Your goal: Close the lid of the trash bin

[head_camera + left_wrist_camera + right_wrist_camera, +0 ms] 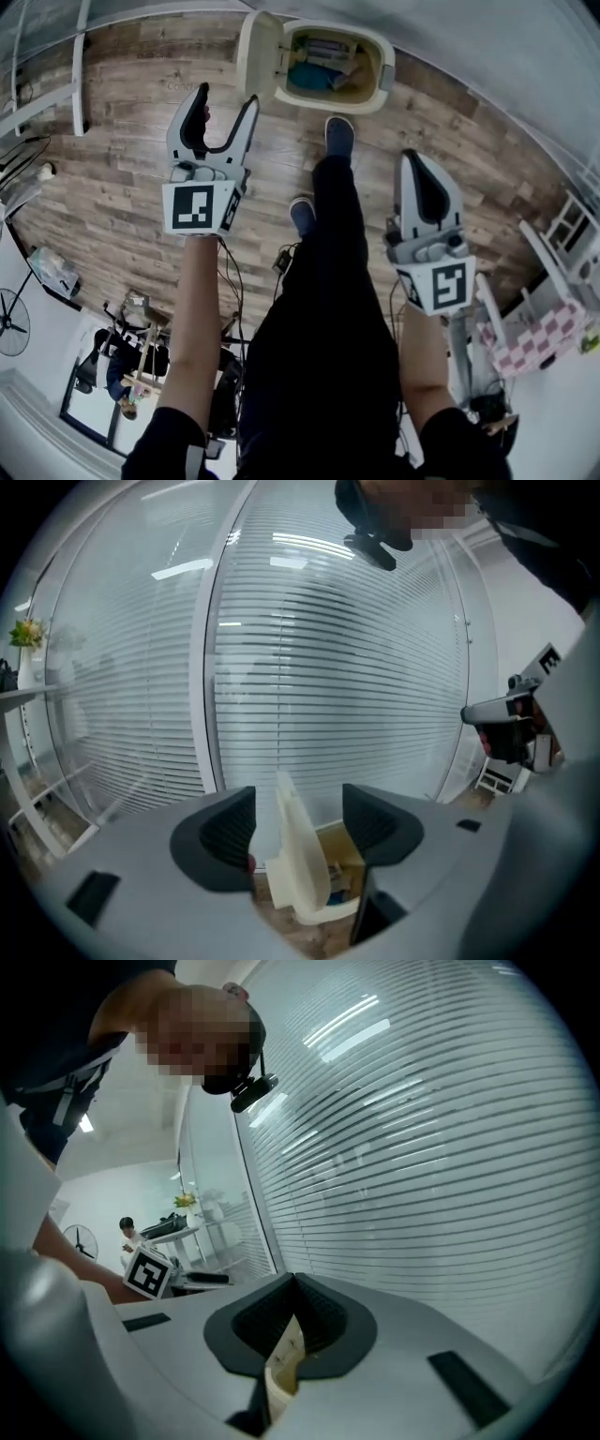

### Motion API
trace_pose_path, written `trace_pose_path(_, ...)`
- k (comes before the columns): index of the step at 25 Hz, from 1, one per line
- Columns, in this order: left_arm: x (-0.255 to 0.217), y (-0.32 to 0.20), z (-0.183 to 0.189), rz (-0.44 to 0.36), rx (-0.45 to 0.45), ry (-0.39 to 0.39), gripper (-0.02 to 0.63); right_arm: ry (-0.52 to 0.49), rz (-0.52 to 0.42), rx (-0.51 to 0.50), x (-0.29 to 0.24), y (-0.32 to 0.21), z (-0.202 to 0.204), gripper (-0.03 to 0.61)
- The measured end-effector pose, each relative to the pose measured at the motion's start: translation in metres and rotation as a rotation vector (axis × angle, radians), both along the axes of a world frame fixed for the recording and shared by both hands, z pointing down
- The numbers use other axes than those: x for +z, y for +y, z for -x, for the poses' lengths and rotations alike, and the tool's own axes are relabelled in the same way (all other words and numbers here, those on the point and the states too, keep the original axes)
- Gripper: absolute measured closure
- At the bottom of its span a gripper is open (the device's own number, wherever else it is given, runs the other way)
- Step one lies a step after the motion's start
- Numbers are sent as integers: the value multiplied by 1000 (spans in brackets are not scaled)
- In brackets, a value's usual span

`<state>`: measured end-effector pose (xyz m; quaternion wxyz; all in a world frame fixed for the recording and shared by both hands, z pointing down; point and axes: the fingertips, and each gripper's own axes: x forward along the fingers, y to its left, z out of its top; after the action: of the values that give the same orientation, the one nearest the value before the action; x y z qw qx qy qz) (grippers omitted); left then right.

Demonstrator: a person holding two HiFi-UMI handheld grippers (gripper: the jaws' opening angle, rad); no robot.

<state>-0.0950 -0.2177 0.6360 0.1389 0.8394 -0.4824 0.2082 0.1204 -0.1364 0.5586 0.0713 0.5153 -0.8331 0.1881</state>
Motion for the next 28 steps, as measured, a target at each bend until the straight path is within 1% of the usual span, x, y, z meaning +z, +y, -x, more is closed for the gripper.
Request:
trace_pose_path(2,12,-2,3,18,6,5,342,3,-14,-2,4,-1,-2,574)
trace_pose_path(4,21,-4,4,28,9,12,342,0,1,5,6,-6,-1,574)
trace_pose_path(9,43,-10,-2,60,18,7,344,58,9,-8,12,-13,-5,574)
trace_pose_path(12,52,-15,-8,75,15,9,346,63,11,-12,14,-15,-7,574)
trace_pose_path(13,54,-16,-10,73,10,5,378,64,13,-13,15,-14,-8,574)
trace_pose_path(14,56,-16,-12,70,5,2,427,64,17,-14,15,-13,-8,574)
trace_pose_path(16,57,-16,-14,66,-4,2,474,63,20,-16,16,-10,-7,574)
trace_pose_path(19,58,-16,-14,72,-21,11,482,56,20,-9,17,-9,-6,574)
trace_pose_path(23,59,-17,-17,78,-32,-6,491,65,17,3,21,-9,-10,574)
trace_pose_path(26,57,-14,-28,52,9,-36,491,79,7,-4,23,-8,-9,574)
trace_pose_path(28,55,-12,-41,30,47,-49,491,108,-9,-26,26,-8,-9,574)
